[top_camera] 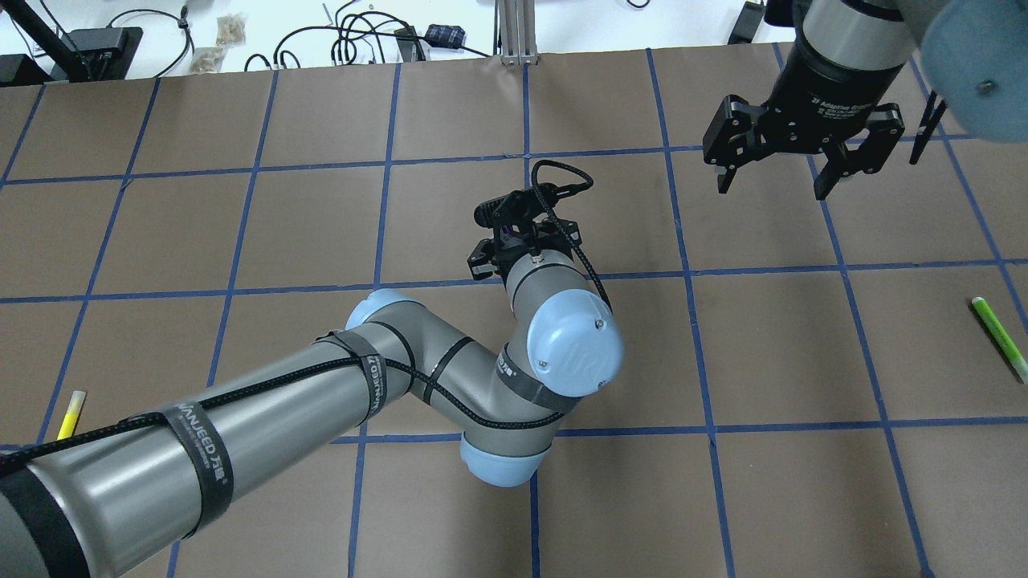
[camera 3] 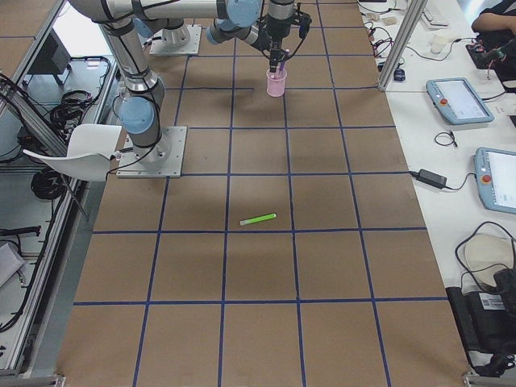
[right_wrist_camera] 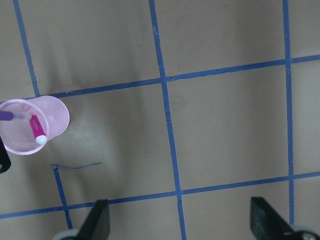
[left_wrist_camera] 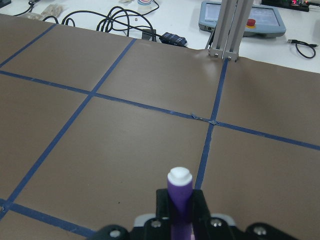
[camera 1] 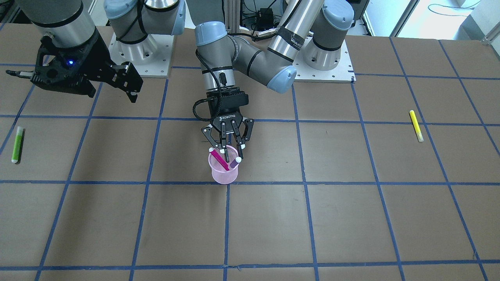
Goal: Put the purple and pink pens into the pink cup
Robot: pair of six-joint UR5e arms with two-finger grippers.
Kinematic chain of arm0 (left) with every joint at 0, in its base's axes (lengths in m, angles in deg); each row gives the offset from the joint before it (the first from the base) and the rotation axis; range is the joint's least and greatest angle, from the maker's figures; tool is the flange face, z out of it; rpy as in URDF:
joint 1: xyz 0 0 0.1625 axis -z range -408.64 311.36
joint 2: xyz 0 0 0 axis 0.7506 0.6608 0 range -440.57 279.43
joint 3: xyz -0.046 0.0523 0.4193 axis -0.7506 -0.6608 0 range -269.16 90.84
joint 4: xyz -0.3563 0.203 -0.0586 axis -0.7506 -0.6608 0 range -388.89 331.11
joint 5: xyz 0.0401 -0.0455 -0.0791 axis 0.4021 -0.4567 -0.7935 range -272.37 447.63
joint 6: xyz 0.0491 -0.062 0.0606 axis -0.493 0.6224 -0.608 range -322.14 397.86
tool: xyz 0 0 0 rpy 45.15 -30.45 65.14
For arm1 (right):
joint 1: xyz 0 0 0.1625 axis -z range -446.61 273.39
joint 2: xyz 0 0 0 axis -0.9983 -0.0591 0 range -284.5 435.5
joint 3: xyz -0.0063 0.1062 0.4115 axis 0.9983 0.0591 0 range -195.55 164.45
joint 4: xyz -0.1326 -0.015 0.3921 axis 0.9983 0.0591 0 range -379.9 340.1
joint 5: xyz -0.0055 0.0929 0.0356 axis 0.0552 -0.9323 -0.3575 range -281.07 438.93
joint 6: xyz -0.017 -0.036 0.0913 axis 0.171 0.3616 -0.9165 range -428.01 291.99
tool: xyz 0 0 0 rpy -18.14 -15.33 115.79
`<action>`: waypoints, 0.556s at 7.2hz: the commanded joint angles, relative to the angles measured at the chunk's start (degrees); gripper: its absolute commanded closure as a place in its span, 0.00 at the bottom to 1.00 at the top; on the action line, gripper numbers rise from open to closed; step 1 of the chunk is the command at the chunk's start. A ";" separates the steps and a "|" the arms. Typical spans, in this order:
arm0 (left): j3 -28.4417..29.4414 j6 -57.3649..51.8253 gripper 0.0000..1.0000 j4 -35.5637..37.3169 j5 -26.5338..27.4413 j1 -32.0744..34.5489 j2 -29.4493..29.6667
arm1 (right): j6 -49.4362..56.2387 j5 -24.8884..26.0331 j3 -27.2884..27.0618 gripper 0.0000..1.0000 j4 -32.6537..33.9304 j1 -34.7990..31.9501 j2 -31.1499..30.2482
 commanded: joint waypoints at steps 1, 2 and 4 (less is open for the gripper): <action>-0.01 -0.27 0.27 1.61 -0.04 0.00 0.80 | -0.21 0.08 -1.32 0.00 0.46 -0.06 -0.62; 0.08 -0.27 0.26 1.96 -0.04 0.00 0.81 | -0.04 0.43 -1.41 0.00 0.55 0.03 -0.62; 0.34 -2.71 0.00 2.06 -0.91 -0.70 -1.73 | -0.13 0.35 -1.42 0.00 0.64 0.03 -0.62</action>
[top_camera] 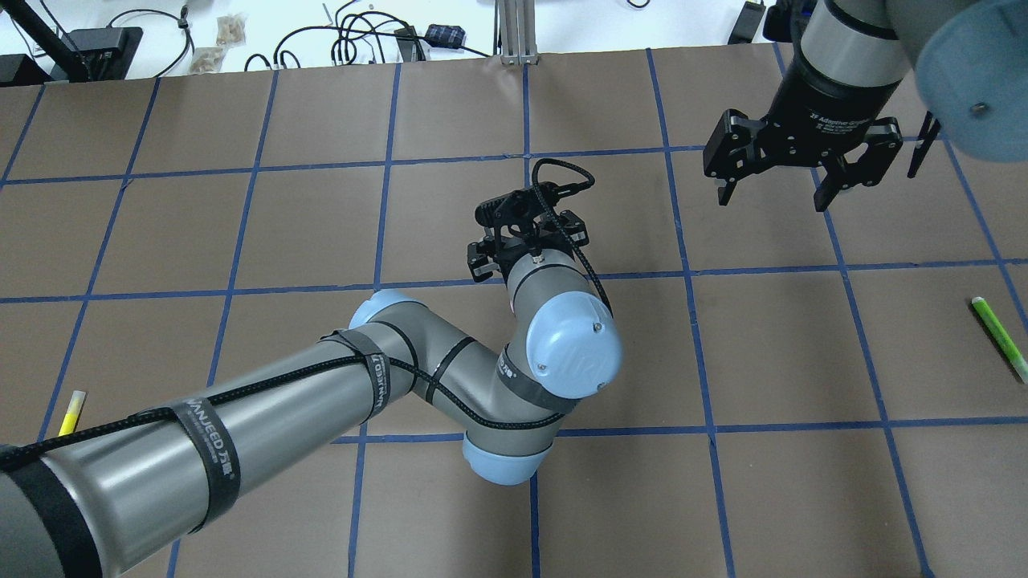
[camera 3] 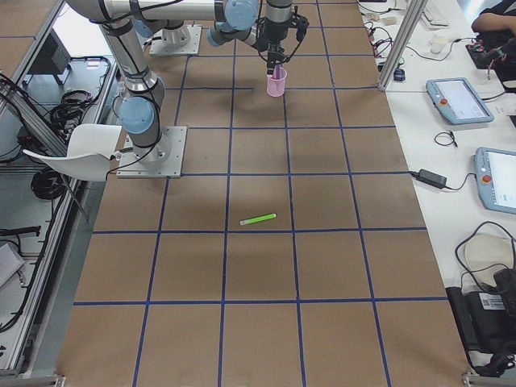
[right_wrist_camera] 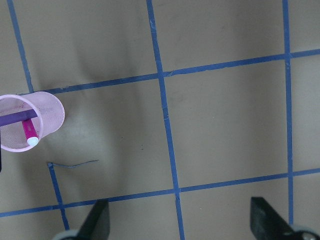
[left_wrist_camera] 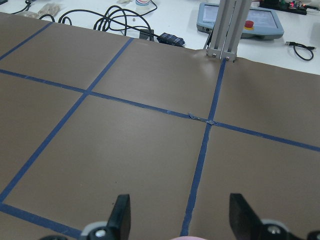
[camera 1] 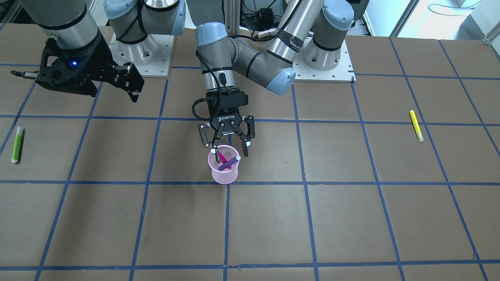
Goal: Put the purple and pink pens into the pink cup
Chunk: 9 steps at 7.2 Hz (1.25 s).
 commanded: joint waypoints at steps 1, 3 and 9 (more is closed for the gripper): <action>0.48 -8.74 0.00 -1.95 -3.16 -2.11 -2.59 | -0.11 0.06 -0.04 0.00 0.00 0.02 -0.03; 5.28 -11.62 0.00 -19.27 -13.17 -7.72 -6.71 | -0.28 0.06 -0.04 0.00 0.00 -0.07 -0.12; 16.89 -30.95 0.00 -68.51 -42.32 -31.16 -19.72 | -0.02 0.15 -0.04 0.00 0.00 0.02 -0.03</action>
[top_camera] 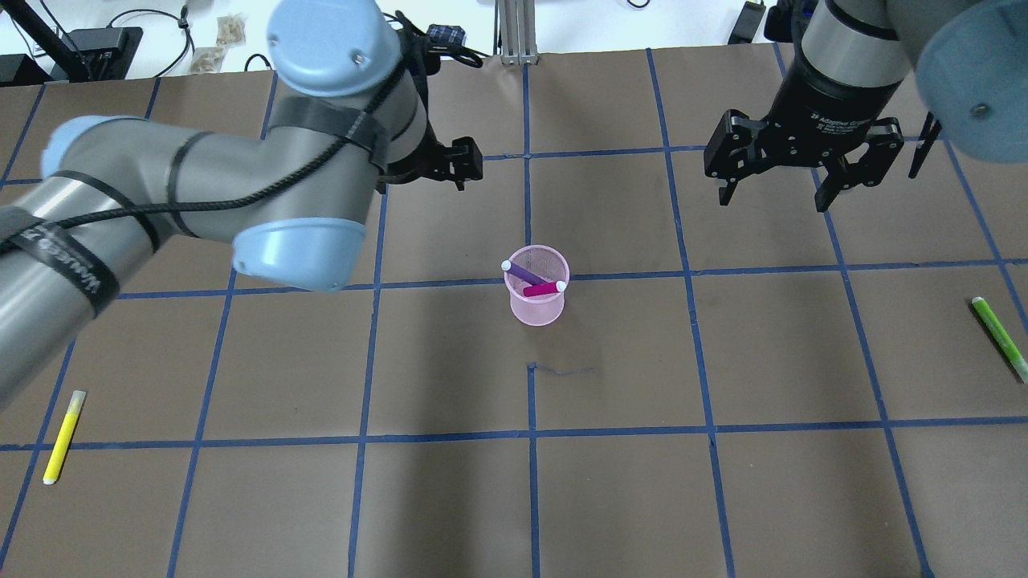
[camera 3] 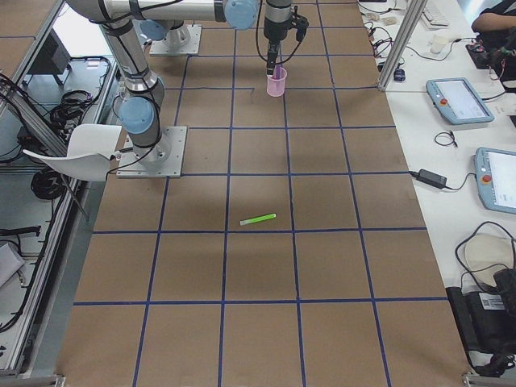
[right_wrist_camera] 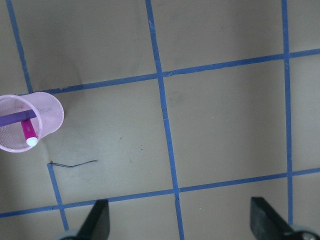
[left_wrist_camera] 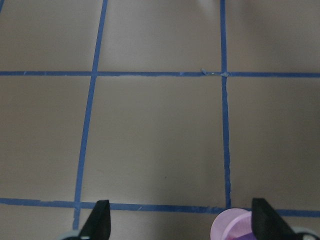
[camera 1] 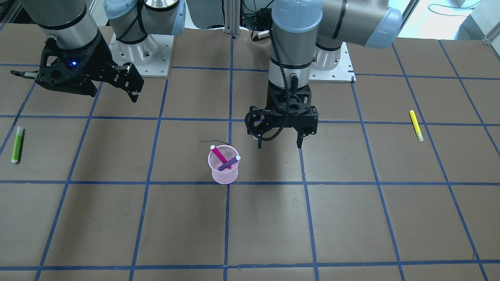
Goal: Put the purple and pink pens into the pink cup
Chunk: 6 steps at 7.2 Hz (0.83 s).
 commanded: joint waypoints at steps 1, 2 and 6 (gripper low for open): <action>5.95 -7.81 0.00 -16.95 -7.45 -7.87 -3.81 | -0.04 0.04 0.00 0.00 0.00 0.00 0.01; 9.99 -9.25 0.00 -23.98 -5.45 -9.19 -4.96 | 0.05 0.13 0.00 0.00 0.00 0.00 0.01; 11.28 -13.91 0.00 -30.03 4.42 -10.26 -5.68 | 0.05 0.13 0.00 0.00 -0.09 0.00 0.01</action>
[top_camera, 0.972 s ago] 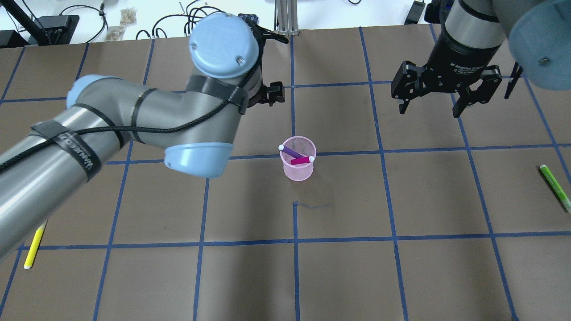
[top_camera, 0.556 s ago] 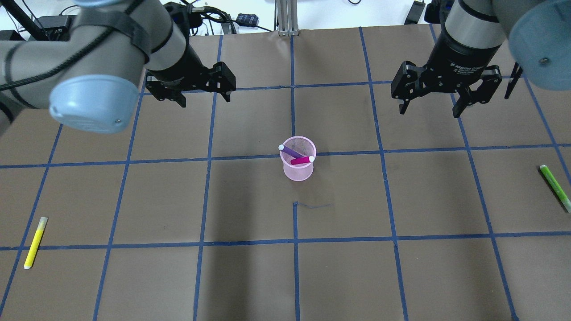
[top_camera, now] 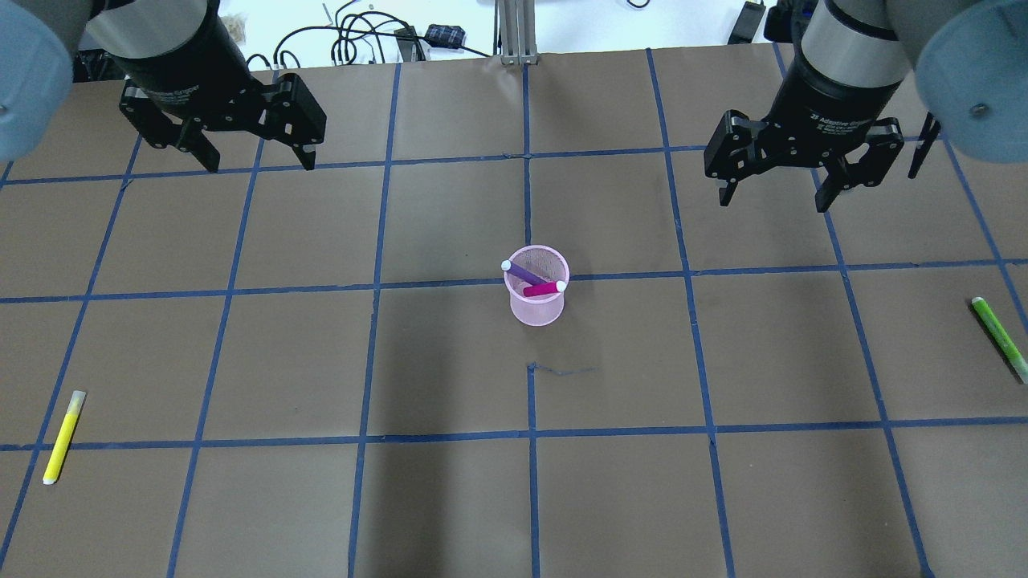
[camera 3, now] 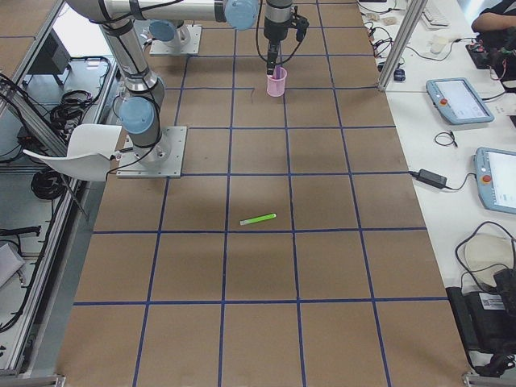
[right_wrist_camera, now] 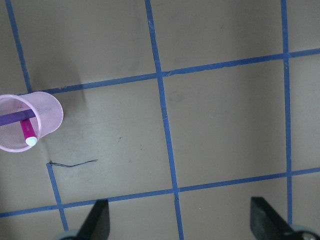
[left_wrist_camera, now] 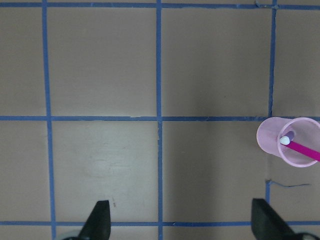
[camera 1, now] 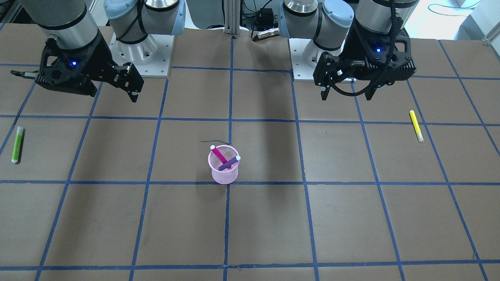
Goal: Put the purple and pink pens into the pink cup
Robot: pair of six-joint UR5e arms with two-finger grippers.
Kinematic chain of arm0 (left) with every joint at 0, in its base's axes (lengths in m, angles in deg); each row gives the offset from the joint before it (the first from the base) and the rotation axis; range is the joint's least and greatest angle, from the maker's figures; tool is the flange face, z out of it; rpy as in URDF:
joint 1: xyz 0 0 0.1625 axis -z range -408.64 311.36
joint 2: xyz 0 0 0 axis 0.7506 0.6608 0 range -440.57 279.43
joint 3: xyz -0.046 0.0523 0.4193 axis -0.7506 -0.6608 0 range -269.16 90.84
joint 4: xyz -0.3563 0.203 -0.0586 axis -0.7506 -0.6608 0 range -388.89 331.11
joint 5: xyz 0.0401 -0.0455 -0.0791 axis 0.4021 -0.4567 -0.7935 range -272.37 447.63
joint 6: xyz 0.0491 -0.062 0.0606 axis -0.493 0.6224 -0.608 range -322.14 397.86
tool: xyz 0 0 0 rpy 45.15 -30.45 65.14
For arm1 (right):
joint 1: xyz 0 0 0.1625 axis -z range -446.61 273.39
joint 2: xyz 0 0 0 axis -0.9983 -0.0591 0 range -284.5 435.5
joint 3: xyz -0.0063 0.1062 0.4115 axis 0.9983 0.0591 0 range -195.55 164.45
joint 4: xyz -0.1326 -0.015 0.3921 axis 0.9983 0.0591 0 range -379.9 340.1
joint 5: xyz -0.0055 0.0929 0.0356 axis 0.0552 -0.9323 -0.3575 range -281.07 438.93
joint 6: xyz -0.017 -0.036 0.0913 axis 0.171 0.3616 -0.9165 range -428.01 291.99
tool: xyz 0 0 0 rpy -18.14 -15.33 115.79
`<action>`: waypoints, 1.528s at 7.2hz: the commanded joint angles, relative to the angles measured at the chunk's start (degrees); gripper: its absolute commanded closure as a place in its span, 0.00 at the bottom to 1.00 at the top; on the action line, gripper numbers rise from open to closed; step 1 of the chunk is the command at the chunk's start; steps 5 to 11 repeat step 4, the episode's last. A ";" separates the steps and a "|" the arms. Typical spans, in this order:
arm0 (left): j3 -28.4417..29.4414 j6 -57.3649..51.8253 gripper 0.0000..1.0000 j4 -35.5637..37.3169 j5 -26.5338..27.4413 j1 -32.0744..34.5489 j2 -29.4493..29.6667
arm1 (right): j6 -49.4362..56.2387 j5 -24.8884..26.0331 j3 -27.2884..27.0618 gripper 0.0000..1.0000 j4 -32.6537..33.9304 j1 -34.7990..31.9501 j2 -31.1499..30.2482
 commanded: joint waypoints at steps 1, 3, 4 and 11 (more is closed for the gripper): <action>-2.74 -2.04 0.00 3.41 -2.42 -0.80 -0.43 | 0.02 0.02 0.00 0.00 -0.02 0.00 0.00; -2.06 -1.95 0.00 3.18 -2.73 -0.89 0.18 | 0.02 0.02 0.00 0.00 -0.02 0.00 0.00; -1.88 -1.87 0.00 3.09 -2.73 -0.89 0.09 | 0.02 0.02 0.00 0.00 -0.11 0.00 0.00; -1.88 -1.87 0.00 3.09 -2.73 -0.89 0.09 | 0.02 0.02 0.00 0.00 -0.11 0.00 0.00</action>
